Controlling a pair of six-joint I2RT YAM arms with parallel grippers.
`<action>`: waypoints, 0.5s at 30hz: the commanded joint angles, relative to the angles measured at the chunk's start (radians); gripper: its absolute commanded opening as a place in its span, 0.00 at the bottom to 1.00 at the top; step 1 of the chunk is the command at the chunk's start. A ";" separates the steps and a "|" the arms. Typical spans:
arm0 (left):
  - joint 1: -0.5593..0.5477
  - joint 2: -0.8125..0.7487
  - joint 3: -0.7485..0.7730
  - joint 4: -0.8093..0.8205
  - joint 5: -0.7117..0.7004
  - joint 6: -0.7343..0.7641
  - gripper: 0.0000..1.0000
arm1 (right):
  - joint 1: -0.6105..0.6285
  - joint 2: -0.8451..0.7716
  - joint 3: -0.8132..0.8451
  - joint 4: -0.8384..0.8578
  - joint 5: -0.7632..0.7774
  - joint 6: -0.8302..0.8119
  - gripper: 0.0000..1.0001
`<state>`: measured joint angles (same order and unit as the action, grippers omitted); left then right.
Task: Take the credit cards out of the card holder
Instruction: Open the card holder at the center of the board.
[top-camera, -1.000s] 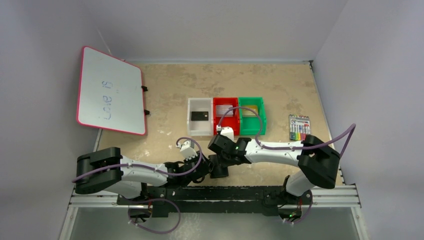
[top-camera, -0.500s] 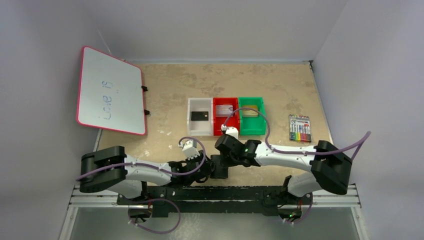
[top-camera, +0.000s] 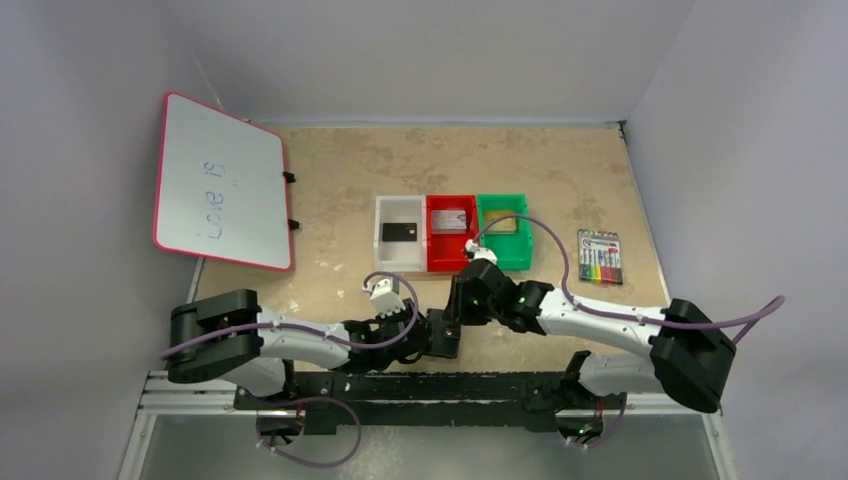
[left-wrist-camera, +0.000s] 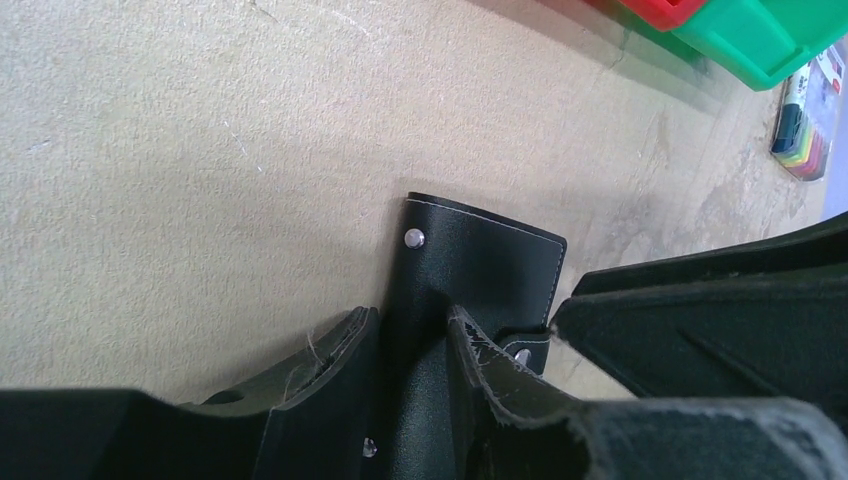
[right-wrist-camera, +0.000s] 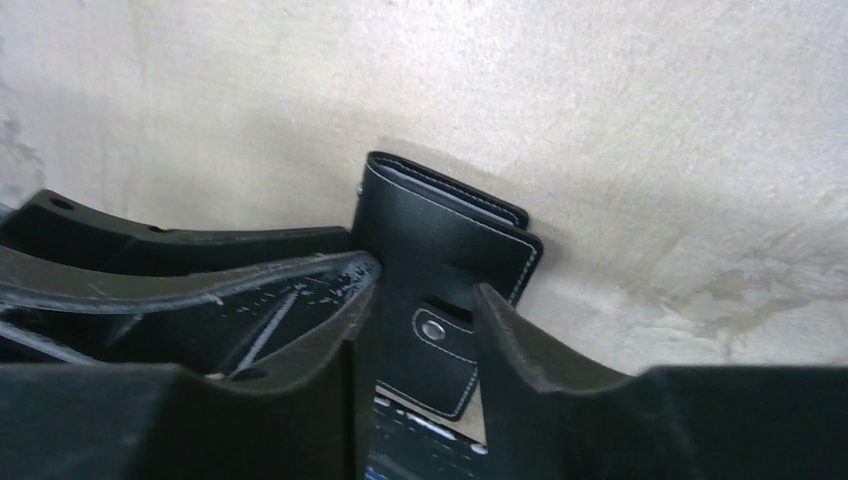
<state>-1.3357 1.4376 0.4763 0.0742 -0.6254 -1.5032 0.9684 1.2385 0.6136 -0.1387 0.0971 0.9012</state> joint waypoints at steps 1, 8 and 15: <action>-0.001 0.027 -0.031 -0.199 0.051 0.034 0.34 | 0.033 -0.026 0.025 -0.081 0.049 0.028 0.46; -0.001 0.014 -0.032 -0.196 0.054 0.039 0.34 | 0.069 0.028 0.028 -0.115 0.060 0.079 0.58; -0.001 0.015 -0.036 -0.181 0.058 0.046 0.34 | 0.084 0.153 0.109 -0.136 0.085 0.064 0.58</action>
<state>-1.3357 1.4277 0.4797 0.0544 -0.6235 -1.4998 1.0447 1.3548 0.6540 -0.2504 0.1364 0.9577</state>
